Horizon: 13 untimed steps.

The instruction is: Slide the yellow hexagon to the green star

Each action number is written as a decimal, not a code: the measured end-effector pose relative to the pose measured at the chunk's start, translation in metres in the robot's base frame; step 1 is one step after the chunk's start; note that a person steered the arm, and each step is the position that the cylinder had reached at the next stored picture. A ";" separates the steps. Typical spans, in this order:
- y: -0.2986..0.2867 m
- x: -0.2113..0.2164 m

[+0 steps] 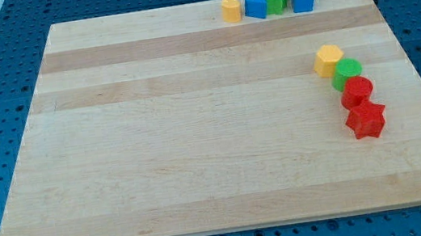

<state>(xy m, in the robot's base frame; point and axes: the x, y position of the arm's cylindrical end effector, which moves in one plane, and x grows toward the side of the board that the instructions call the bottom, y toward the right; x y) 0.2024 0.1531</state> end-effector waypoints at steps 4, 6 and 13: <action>0.029 -0.010; 0.191 0.005; 0.088 0.218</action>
<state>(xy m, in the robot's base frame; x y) 0.4207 0.2414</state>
